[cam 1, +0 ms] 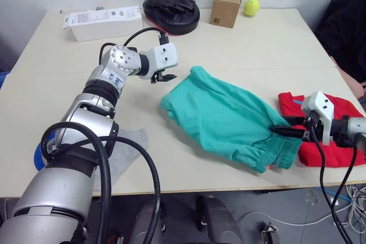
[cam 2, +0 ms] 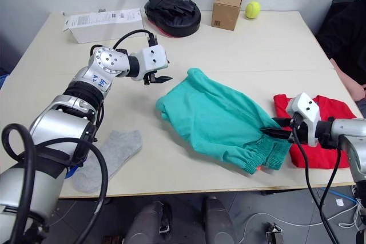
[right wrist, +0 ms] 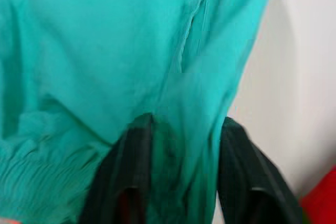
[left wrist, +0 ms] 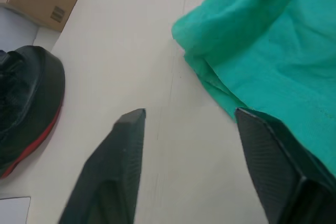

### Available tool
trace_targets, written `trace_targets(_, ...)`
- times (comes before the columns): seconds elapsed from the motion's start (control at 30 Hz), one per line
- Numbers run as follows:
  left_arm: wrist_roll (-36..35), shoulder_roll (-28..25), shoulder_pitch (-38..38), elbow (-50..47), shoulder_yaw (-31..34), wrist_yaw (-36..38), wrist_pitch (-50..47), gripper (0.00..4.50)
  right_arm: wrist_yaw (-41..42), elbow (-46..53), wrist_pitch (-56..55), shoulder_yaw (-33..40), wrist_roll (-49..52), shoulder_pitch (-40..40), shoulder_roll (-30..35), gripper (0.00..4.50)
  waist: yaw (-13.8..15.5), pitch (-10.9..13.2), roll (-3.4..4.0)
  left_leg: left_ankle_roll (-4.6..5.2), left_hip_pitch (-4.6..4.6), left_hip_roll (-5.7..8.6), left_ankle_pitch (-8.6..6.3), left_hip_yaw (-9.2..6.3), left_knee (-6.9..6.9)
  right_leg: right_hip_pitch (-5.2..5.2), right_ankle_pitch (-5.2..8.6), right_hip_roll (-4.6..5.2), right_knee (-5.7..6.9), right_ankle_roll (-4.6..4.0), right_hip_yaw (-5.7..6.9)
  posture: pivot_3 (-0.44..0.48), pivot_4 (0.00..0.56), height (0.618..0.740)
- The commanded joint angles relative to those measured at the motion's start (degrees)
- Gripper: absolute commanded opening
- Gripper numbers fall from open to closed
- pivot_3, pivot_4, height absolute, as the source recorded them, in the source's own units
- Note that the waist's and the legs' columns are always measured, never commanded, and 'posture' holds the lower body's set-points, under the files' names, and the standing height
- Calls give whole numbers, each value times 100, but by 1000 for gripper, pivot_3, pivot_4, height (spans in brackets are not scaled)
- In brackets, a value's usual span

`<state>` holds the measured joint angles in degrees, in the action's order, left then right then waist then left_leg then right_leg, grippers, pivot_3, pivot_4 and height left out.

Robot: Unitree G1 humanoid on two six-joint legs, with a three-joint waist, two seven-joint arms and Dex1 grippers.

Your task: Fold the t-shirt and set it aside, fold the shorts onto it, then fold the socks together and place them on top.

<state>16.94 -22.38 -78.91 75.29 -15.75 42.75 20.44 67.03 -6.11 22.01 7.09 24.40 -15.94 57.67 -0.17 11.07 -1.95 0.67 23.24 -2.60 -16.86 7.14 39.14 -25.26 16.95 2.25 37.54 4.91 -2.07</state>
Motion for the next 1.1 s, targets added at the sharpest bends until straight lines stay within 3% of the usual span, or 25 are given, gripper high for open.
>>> trace_targets(0.03, -218, -90, -10, -114, 297, 229, 13, 4107, -15, 67, -63, 211, -2, -65, 6, 3108, 0, 0, 0, -6, 0, 0, 4, 1, 0, 0, 0, -1, 0, 0, 0, 0, 150, 740)
trace_targets(0.07, -258, -109, -1, -135, 363, 309, 12, 4431, -24, 76, -77, 204, -27, -63, 9, 3456, 0, 0, 0, -9, 0, 0, 5, 1, 0, 0, 0, 0, 0, 0, 0, 0, 150, 740)
trace_targets(0.17, -429, -200, 35, -240, 587, 609, 7, 4500, -99, 42, -55, 241, -42, -139, 3, 4473, -15, 0, 0, -16, 0, 1, 9, 3, 0, 0, 0, 0, 1, 0, 0, 0, 150, 740)
trace_targets(0.37, -1094, -309, 198, -759, 1095, 1815, -295, 4500, -398, -290, -94, 500, -1, -560, -16, 4473, -14, 0, 0, -28, -1, -2, 16, 7, 0, -4, 0, -3, 7, 0, -2, 0, 150, 740)
trace_targets(0.5, -1649, -415, 574, -1764, 1282, 2765, -964, 4500, -393, -72, 107, 862, 313, -531, -41, 4473, -10, -2, 3, -29, 0, -4, 17, 8, 0, -4, 0, -4, 7, -1, -2, 0, 150, 740)
trace_targets(0.63, -2284, -719, 1559, -3971, 1220, 3626, -2425, 4500, -190, 1044, -33, 1289, 588, 192, -47, 4473, -17, -3, 5, -31, -1, -8, 18, 6, 0, -4, 0, -4, 15, -1, -5, 0, 150, 740)
trace_targets(0.83, -3060, -1352, 2780, -6512, 1100, 4085, -4425, 4500, -487, 3202, -535, 1261, 202, 1639, -326, 4473, -28, -4, 7, -42, -5, -16, 25, -8, 0, -1, 2, -15, 29, -4, -4, 0, 150, 740)
trace_targets(1.1, -3730, -2069, 3578, -8242, 1115, 4116, -5396, 4500, -1103, 3557, -2259, 116, -1657, 2715, -874, 4473, -37, -4, 6, -13, -62, -10, 6, -28, -2, 72, 10, -14, 13, -16, 5, 0, 150, 740)
